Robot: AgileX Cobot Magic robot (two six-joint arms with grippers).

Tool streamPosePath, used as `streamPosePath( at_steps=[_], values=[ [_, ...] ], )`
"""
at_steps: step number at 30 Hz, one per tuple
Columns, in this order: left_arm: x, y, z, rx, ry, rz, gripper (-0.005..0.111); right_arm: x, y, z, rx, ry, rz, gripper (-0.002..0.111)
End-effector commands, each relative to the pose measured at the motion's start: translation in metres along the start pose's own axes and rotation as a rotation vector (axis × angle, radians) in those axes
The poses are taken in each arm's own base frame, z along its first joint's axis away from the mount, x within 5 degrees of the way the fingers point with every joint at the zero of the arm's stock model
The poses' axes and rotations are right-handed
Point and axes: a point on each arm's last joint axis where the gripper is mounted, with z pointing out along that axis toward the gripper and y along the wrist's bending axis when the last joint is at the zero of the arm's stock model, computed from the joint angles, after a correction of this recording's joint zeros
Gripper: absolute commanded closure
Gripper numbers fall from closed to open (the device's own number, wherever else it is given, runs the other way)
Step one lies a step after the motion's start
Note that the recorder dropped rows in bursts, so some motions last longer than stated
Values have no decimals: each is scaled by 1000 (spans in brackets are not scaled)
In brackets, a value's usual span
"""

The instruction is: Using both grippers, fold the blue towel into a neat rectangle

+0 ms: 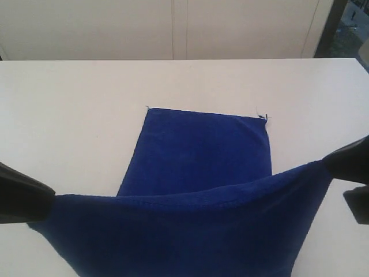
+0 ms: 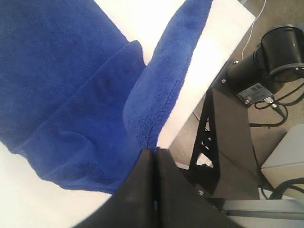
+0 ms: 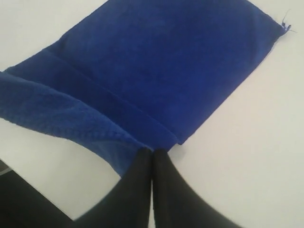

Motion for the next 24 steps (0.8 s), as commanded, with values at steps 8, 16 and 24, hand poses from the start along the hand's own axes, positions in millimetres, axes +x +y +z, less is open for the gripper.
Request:
streamPosePath(
  at_steps=[8, 16, 24],
  values=[
    [-16, 6, -19, -190, -80, 140, 107, -13, 0, 10, 8, -75, -15, 108],
    [-14, -7, -34, -149, 21, 169, 107, -5, -1, 9, 13, 10, -20, 108],
    [10, -4, -14, -25, 211, 96, 107, 3, 0, 9, 2, 101, -57, 108]
  ],
)
